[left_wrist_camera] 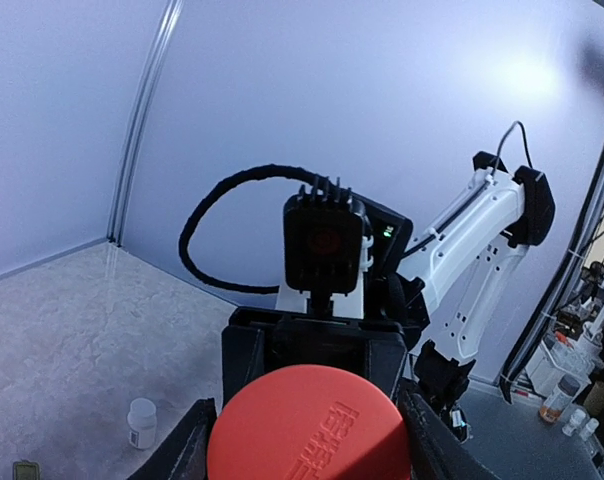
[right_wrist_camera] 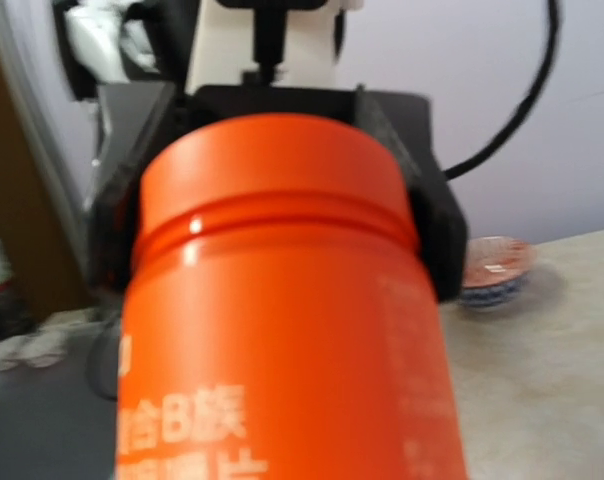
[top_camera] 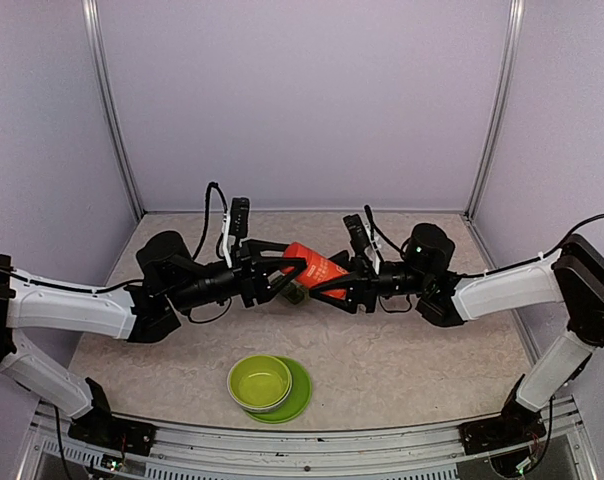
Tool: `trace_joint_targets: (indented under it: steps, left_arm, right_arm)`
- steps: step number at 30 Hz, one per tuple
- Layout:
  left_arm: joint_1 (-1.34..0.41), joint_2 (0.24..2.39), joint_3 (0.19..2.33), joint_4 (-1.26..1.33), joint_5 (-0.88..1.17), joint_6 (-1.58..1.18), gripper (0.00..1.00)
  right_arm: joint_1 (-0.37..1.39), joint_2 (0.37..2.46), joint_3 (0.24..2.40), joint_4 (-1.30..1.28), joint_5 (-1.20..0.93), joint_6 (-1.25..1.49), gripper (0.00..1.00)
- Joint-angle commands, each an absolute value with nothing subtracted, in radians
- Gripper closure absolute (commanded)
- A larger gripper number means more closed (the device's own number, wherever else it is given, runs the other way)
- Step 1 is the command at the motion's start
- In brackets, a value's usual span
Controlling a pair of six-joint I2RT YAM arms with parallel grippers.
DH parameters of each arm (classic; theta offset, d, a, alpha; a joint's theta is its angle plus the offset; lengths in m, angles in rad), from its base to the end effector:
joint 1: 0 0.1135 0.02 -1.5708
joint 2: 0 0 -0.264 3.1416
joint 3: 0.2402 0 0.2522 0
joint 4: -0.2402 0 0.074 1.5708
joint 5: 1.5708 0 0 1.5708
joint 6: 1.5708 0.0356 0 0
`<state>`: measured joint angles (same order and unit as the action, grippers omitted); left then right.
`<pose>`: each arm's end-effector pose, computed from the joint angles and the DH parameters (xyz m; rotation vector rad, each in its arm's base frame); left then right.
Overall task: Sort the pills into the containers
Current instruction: Pass from the left arm to the right
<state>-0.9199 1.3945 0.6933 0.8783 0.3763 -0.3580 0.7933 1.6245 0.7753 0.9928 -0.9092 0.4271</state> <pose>0.1744 -0.2506 0.2801 0.7453 1.3493 -1.3008 0.2156 0.2591 0.2466 -1.1007 1.3148 1.5865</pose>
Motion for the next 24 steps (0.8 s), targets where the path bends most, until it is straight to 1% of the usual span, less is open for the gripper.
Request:
trace_joint_targets:
  steps: [1,6,8,11,15,17,21,24]
  left_arm:
    - [-0.926,1.426,0.738,0.762,0.178,-0.478,0.77]
    - [-0.925,1.451,0.747,0.747,0.151,-0.609,0.77]
    - [-0.925,1.46,0.756,0.746,0.167,-0.619,0.73]
    - [-0.92,1.454,0.754,0.751,0.171,-0.603,0.6]
    - [-0.89,1.424,0.727,0.782,0.197,-0.583,0.31]
    - [-0.876,1.409,0.713,0.805,0.218,-0.582,0.2]
    - [-0.867,1.401,0.718,0.823,0.255,-0.567,0.13]
    - [-0.865,1.412,0.718,0.849,0.283,-0.565,0.1]
  right_arm:
    - [0.813,1.559,0.771,0.838,-0.671,0.256,0.73]
    - [0.836,1.518,0.755,0.767,-0.504,0.155,0.75]
    - [0.845,1.511,0.754,0.757,-0.479,0.141,0.75]
    - [0.846,1.499,0.75,0.764,-0.499,0.155,0.75]
    - [0.848,1.488,0.755,0.754,-0.566,0.192,0.75]
    - [0.853,1.488,0.759,0.749,-0.596,0.208,0.75]
    - [0.867,1.492,0.761,0.76,-0.626,0.241,0.75]
    - [0.875,1.504,0.765,0.775,-0.635,0.269,0.75]
